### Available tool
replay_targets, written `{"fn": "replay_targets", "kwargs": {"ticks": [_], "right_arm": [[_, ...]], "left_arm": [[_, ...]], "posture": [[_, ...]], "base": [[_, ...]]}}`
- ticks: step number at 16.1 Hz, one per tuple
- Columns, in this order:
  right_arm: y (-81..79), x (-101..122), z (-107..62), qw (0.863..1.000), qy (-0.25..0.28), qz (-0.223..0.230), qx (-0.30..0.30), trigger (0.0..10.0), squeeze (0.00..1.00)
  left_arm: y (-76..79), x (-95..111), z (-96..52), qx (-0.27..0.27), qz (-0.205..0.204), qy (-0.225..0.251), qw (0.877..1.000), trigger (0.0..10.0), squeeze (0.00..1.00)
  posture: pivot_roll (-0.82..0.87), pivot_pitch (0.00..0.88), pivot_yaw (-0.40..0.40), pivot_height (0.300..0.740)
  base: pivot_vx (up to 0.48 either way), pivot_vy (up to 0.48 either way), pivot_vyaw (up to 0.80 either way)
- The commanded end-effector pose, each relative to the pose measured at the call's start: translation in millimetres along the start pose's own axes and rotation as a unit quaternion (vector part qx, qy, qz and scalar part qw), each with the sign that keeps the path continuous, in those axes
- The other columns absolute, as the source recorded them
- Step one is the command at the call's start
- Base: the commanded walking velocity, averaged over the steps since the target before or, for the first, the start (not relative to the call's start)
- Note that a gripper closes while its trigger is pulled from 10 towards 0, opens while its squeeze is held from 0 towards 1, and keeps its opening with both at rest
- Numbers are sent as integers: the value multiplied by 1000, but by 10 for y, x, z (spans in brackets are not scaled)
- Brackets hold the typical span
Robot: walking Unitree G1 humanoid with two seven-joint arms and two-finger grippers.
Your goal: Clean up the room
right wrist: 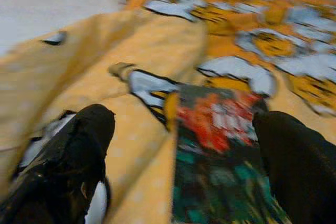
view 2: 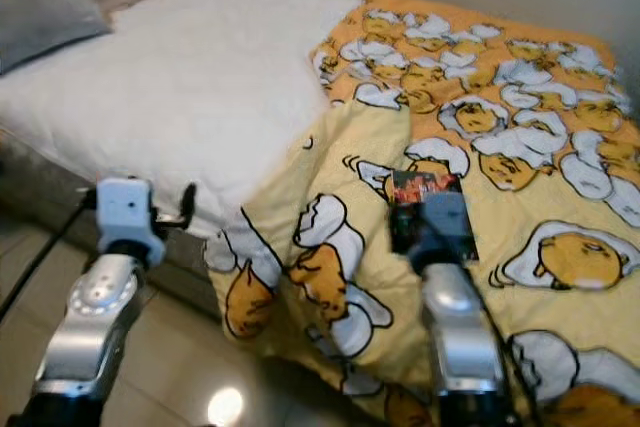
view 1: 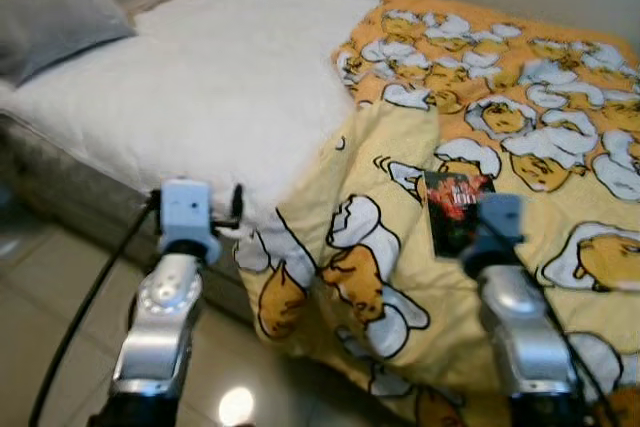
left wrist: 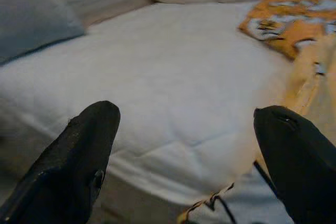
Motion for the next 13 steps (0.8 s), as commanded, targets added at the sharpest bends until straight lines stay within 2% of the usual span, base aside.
{"fn": "replay_targets", "kwargs": {"ticks": [1, 8, 11, 13], "right_arm": [[20, 44, 17, 1000, 8, -7, 7, 10000, 1000], [-63, 5, 29, 1000, -1, -5, 25, 10000, 1000], [-60, -38, 25, 1000, -9, -8, 26, 10000, 1000], [-49, -59, 21, 1000, -13, -11, 24, 10000, 1000]], "left_arm": [[47, 8, 9, -8, 2, 0, 1000, 10000, 1000], [58, 12, 18, -15, 10, 0, 1000, 10000, 1000], [70, 17, 9, -20, 15, 3, 1000, 10000, 1000], [112, -20, -15, -37, 14, -5, 999, 10000, 1000]], "posture": [[-22, 0, 8, 740], [-16, 0, 5, 740], [-14, 0, 3, 740], [-14, 0, 1, 740]], "base": [[0, -480, 800], [0, -480, 763], [0, -436, 0], [0, 0, 0]]}}
Point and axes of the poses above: a point about 5 cm out from each wrist's last joint towards the gripper, its own z axis pointing out of the wrist towards the gripper, its own x axis along the axis of the wrist's last joint, y = z × x, the point moved 5 cm from there along z, pointing out of the wrist towards the gripper, and after that the axes turned 9 degrees about -z, right-handed, at the moved point
